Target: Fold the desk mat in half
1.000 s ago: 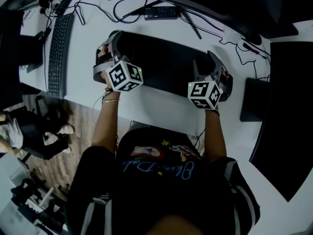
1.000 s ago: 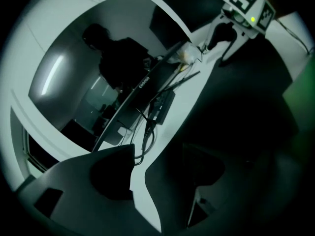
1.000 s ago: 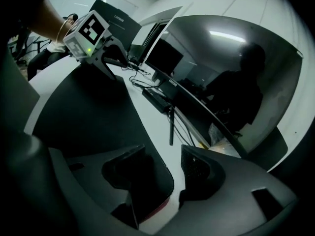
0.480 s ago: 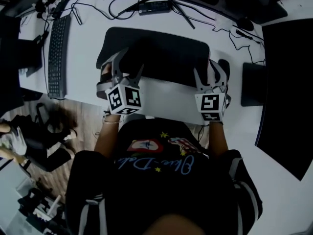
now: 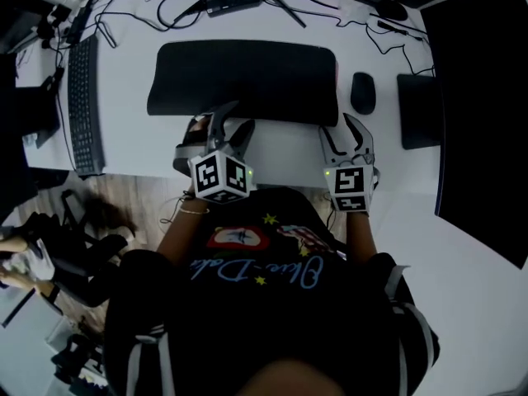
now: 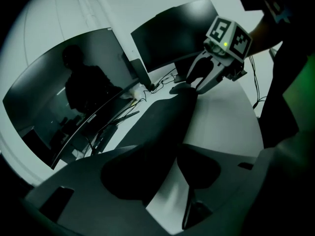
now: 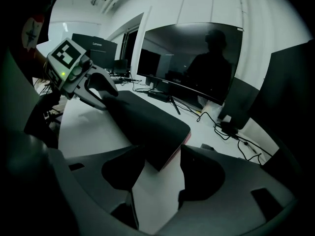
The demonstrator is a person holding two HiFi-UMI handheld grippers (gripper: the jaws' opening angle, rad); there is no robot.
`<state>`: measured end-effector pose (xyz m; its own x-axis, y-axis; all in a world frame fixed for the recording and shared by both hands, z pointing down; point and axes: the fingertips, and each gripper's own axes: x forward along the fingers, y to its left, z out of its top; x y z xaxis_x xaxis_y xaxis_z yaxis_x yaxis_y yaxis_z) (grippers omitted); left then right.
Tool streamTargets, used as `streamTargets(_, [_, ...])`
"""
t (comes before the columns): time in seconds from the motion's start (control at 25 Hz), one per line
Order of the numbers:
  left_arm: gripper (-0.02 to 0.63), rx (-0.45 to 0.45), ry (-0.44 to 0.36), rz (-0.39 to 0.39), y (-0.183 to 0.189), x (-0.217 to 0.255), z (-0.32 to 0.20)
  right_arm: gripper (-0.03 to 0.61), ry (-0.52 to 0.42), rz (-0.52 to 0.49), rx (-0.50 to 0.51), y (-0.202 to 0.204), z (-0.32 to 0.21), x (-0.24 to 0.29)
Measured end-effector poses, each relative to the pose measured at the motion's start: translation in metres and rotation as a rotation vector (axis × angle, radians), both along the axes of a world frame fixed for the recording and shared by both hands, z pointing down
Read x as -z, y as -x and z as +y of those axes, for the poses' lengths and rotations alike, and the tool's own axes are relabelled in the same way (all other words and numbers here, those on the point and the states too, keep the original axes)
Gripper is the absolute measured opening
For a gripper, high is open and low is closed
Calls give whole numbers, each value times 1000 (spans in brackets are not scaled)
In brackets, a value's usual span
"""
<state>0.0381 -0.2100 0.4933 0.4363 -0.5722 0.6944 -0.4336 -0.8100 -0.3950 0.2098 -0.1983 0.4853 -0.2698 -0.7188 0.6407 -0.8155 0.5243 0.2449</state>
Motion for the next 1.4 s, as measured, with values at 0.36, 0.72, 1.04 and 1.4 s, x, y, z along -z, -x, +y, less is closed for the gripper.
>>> streamTargets(0.36, [201, -7, 176, -13, -8, -37, 13, 204, -26, 317, 190, -3, 6, -28])
streamTargets(0.72, [192, -3, 278, 19, -8, -48, 13, 210, -177, 535, 333, 2, -6, -31])
streamTargets(1.04, [190, 2, 285, 35, -6, -46, 13, 239, -334, 616, 462, 8, -9, -9])
streamTargets(1.4, [184, 13, 280, 36, -8, -49, 14, 115, -302, 658, 652, 12, -5, -18])
